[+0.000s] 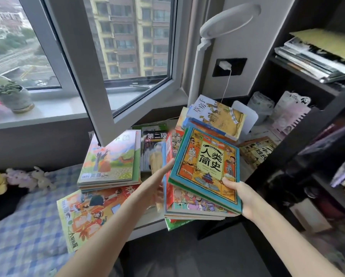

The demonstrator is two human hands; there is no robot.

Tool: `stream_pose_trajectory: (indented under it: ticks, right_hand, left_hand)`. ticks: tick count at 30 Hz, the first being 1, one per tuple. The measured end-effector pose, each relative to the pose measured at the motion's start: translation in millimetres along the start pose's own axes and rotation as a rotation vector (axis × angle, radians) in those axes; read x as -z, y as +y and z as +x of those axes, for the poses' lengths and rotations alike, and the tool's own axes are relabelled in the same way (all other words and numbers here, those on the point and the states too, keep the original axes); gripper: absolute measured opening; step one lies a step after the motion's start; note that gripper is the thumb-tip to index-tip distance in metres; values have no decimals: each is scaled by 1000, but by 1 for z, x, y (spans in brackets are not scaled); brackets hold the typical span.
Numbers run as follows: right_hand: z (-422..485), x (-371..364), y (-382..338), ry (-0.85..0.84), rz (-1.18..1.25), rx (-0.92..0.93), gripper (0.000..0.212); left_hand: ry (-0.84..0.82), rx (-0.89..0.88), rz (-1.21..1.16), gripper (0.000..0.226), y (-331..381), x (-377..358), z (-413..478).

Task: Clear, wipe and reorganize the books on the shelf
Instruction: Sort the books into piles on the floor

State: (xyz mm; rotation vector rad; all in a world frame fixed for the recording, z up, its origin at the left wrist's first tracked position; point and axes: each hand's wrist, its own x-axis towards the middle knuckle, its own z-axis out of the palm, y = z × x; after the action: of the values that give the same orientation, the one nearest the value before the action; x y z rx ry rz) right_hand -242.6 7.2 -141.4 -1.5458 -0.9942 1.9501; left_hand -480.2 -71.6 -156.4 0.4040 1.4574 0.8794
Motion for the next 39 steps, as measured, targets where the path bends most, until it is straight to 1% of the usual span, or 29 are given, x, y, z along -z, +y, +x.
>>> stream_pose_trajectory:
  ticks: [2, 3, 6, 8, 10, 16, 19, 21, 25, 27, 31, 37, 39]
  right_hand:
    - [-3, 3, 3, -5, 7, 7, 21]
    - [-5, 4, 5, -21, 35, -9, 23]
    - [-7, 3, 11, -53, 113, -45, 41]
    - [-7, -2, 13, -62, 102, -24, 47]
    - [-8, -8, 13, -65, 94, -1, 46]
    - [-15, -13, 13, -31, 191, 31, 43]
    - [-22, -15, 18, -21, 175, 42, 44]
    - [-29, -15, 21, -18, 164, 43, 40]
    - [-47, -12, 33, -22, 162, 43, 28]
    - [-57, -10, 39, -27, 161, 61, 24]
    - [-78, 2, 52, -62, 161, 77, 23]
    - [-116, 48, 76, -169, 117, 77, 23]
    - [-129, 67, 83, -209, 100, 74, 26]
  left_hand:
    - [-35, 25, 20, 108, 6, 0, -1]
    - [-36, 32, 26, 108, 9, 0, 0]
    - [22, 23, 77, 89, 18, 6, 5]
    - [27, 59, 74, 99, 23, 12, 8]
    - [16, 73, 98, 107, 24, 18, 11]
    - [-15, 19, 175, 105, 23, 14, 11]
    - [-8, -6, 195, 111, 19, 20, 18]
    - [-52, -19, 197, 113, 14, 25, 22]
    - [-156, 15, 105, 107, 1, 23, 18]
    - [-194, 4, 75, 102, -5, 22, 14]
    - [-192, -13, 117, 90, -16, 12, -9]
    - [-88, -51, 110, 109, -56, -23, -60]
    - [-48, -70, 111, 114, -75, -41, -79]
